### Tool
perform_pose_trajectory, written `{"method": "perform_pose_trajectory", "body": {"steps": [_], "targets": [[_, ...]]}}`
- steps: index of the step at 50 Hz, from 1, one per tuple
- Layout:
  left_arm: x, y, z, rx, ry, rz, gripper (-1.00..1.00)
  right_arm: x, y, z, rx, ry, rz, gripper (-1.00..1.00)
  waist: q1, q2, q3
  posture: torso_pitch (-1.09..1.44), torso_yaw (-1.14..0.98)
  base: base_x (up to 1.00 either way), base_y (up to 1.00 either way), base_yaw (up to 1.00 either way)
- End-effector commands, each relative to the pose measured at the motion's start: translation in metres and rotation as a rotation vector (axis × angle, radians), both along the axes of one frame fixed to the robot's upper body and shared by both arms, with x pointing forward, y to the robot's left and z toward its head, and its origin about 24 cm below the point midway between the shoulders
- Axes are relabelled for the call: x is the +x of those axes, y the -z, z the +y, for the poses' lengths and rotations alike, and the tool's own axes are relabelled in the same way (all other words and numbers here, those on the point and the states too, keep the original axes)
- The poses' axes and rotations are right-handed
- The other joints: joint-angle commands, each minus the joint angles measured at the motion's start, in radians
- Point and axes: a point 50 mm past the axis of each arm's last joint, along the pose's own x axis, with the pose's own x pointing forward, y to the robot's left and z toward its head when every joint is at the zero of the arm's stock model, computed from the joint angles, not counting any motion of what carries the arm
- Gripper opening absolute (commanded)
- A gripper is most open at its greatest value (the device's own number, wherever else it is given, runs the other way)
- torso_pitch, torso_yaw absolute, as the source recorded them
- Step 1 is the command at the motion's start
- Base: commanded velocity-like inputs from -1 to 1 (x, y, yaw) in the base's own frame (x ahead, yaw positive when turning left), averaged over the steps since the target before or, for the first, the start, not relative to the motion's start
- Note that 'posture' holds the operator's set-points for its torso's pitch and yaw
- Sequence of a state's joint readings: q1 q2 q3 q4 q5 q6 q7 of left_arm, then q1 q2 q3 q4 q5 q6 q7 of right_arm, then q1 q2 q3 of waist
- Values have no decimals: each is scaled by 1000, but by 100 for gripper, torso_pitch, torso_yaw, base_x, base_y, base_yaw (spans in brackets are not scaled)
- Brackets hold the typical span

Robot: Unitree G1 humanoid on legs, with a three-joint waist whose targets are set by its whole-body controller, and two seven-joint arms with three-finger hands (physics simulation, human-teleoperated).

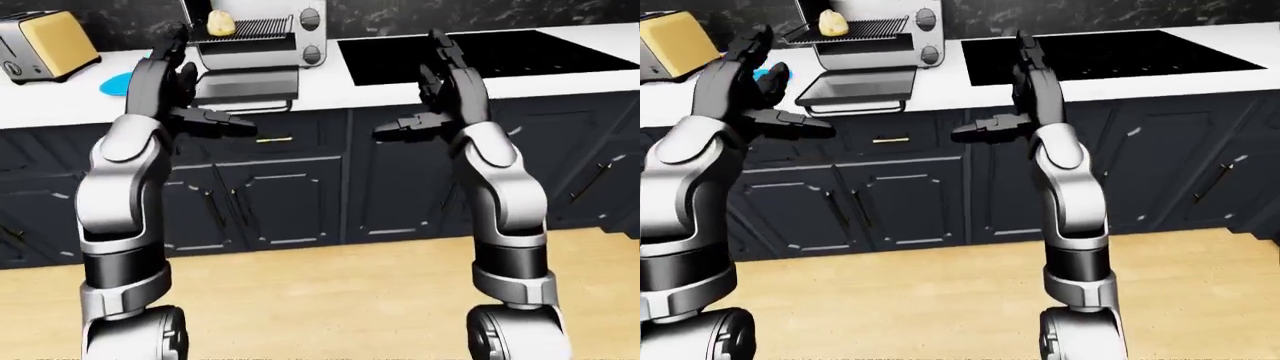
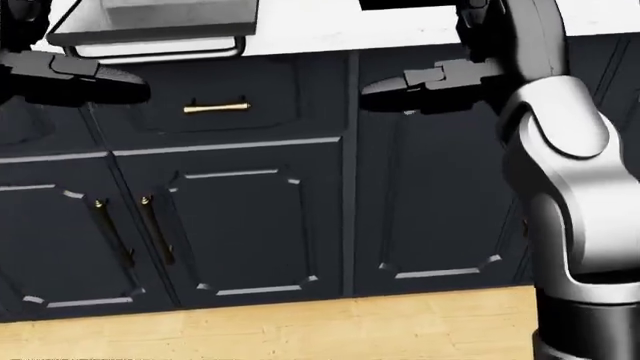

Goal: Pick the bread from the rack and place it on the plate on the counter.

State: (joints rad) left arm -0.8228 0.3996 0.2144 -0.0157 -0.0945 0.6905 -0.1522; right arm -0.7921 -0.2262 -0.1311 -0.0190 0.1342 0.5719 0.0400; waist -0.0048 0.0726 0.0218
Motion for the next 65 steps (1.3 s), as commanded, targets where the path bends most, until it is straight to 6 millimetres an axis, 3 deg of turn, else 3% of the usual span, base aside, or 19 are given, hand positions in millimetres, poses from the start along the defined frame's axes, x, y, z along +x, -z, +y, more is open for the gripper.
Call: {"method": "perform_pose_trajectory", "body": {"steps": [1, 3, 12, 15, 17, 19, 25, 27, 28, 38, 41, 42, 46, 50, 52, 54, 55, 56, 65], "targets": [[-3, -21, -1, 8, -1, -92, 100, -4, -28, -3, 17, -13, -109, 100, -2, -7, -26, 0, 0, 0, 31, 0], [-2, -25, 0, 15, -6, -97, 100, -2, -33, -4, 19, -8, -116, 100, -2, 6, -24, 0, 0, 0, 31, 0], [-10, -40, 5, 25, -14, -125, 100, 5, -59, 5, 13, -35, -171, 100, -12, -74, -12, 0, 0, 0, 32, 0], [-9, -46, 5, 46, -13, -127, 100, 8, -61, 6, 20, -23, -174, 100, -9, -123, -17, 0, 0, 0, 32, 0], [-9, -51, 4, 54, -10, -130, 100, 7, -63, 5, 22, -19, -176, 100, -12, -104, -19, 0, 0, 0, 32, 0], [-9, -57, 5, 53, -12, -138, 100, 7, -64, 5, 28, -16, -177, 100, -3, -121, -26, 0, 0, 0, 32, 0], [-9, -67, 3, 40, -18, -161, 100, 6, -60, 10, 61, -35, -176, 100, 0, -67, -9, 0, 0, 0, 32, 0], [-7, -64, 1, 29, -20, -163, 100, 6, -63, 13, 78, -46, -188, 100, -7, -17, -13, 0, 0, 0, 33, 0], [-7, -60, 1, 28, -19, -160, 100, 7, -64, 15, 79, -48, -191, 100, -9, 32, -25, 0, 0, 0, 32, 0], [-15, -65, 4, 47, -31, -157, 100, 3, -77, 23, 68, -67, -231, 100, -10, -75, 2, 0, 0, 2, 33, 0], [-16, -69, 4, 76, -39, -156, 100, 0, -79, 23, 67, -73, -233, 100, -6, -139, -8, 0, 0, 5, 35, 0], [-16, -69, 4, 77, -38, -156, 100, -1, -79, 23, 68, -73, -233, 100, -14, -112, -1, 0, 0, 5, 34, 0], [-20, -71, 6, 75, -44, -164, 100, -2, -79, 21, 73, -72, -233, 100, -2, -117, -21, 0, 0, 5, 35, 0], [-24, -70, 11, 75, -61, -165, 100, -5, -81, 18, 75, -70, -238, 100, -7, -71, 0, 0, 0, 8, 35, 0], [-25, -70, 11, 74, -65, -164, 100, -8, -81, 17, 77, -74, -240, 100, -18, -25, 6, 0, 0, 20, 34, 0], [-24, -70, 11, 75, -65, -165, 100, -8, -81, 18, 70, -76, -241, 100, -21, 62, -13, 0, 0, 21, 35, 0], [-24, -70, 11, 77, -64, -165, 100, -9, -81, 18, 70, -77, -240, 100, -17, 13, 4, 0, 0, 22, 34, 0], [-24, -70, 12, 73, -65, -164, 100, -8, -81, 18, 72, -75, -240, 100, -23, 22, 12, 0, 0, 23, 34, 0], [-28, -73, 14, 76, -69, -168, 100, -10, -84, 21, 66, -89, -253, 100, -12, -43, 15, 0, 0, 28, 28, 0]]}}
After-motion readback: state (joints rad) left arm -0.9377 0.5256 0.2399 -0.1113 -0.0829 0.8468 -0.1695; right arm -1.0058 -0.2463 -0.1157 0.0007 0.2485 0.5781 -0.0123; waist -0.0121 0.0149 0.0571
